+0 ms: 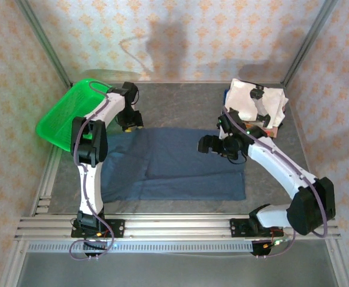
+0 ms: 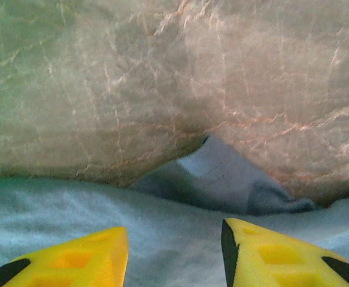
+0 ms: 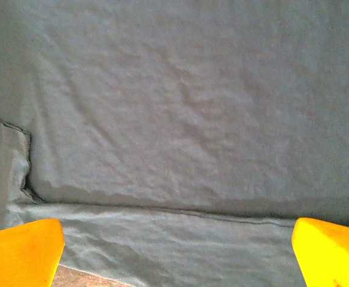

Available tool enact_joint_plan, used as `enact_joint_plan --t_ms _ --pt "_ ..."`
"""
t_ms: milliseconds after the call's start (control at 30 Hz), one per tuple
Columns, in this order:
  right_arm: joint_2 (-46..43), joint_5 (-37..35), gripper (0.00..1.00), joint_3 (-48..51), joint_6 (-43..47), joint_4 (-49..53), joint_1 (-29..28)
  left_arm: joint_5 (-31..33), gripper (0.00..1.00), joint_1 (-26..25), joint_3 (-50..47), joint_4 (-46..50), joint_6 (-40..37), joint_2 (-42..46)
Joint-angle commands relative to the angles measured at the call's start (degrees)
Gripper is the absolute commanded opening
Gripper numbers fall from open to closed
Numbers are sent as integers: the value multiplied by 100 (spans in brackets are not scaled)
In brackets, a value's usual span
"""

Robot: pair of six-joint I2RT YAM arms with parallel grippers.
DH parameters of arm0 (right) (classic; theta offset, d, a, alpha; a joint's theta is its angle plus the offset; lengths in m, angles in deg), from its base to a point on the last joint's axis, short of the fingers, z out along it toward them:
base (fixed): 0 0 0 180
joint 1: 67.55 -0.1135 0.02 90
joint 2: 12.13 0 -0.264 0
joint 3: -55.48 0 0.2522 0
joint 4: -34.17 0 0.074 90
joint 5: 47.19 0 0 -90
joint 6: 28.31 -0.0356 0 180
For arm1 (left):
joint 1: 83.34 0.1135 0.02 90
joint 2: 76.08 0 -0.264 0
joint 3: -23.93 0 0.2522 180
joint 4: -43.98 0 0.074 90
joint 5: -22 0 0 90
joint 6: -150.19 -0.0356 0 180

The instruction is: Fold and stack the t-shirts

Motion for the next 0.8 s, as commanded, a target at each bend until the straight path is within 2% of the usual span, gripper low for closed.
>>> enact_joint_plan --t_ms 0,500,600,767 --pt "-253 83 98 244 -196 -213 8 -8 44 58 424 -60 50 -193" --pt "-471 167 99 795 -398 -443 8 -287 39 69 633 -406 638 -783" --pt "-473 201 99 851 -418 -524 14 -323 33 68 626 -464 693 -837" --pt "-364 98 99 963 -409 -591 15 -229 19 82 638 -403 610 -828"
